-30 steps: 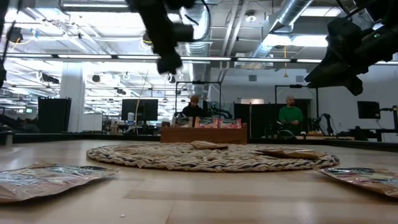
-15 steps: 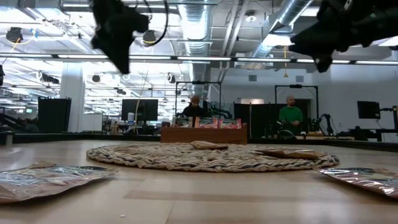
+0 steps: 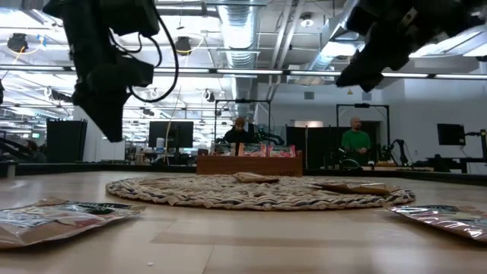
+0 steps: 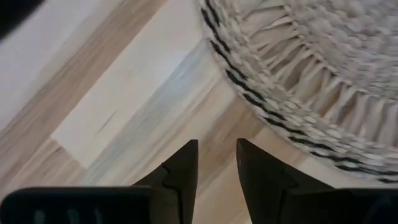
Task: Pick & Place Tea
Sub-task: Put the brown tea bag into the left section of the wooden organizer
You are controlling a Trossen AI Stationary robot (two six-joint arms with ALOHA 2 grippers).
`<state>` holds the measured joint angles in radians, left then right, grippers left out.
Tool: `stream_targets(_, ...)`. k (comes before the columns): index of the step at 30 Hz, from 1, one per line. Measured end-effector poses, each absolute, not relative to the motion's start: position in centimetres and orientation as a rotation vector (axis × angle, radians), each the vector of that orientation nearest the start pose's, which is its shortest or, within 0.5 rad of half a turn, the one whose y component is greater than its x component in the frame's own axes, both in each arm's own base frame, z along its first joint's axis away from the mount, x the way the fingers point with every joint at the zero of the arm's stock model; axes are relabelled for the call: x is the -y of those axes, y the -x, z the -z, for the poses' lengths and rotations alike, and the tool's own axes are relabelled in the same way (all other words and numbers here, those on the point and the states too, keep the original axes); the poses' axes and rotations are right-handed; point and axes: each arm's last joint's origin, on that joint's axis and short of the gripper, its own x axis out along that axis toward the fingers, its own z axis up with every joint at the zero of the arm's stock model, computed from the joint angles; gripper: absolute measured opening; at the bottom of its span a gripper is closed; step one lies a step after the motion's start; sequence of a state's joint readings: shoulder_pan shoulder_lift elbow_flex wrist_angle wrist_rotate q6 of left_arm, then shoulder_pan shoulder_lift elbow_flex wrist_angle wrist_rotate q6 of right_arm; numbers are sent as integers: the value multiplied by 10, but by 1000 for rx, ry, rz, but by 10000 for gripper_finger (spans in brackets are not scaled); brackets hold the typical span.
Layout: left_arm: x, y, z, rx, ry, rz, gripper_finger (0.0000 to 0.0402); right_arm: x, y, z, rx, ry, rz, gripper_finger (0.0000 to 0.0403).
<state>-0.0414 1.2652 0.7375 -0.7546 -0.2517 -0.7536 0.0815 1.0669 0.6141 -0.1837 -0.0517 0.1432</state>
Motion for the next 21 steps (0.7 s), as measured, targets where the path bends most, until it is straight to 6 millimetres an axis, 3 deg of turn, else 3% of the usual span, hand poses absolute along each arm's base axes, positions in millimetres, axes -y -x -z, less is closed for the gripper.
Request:
stream_targets(5,0,-205,-186,-1116,431,-672,101,-29,-246,-228,-828,-9,-144,93)
stream_targets(12,0,-198,-172,-1112,444,-659,101,-38,-290,-230,-916,52,-185,93)
stream_targets(21,0,-198,-172,-1110,432,-666,101,-54,-307,-190,-1187,-80,-346,96)
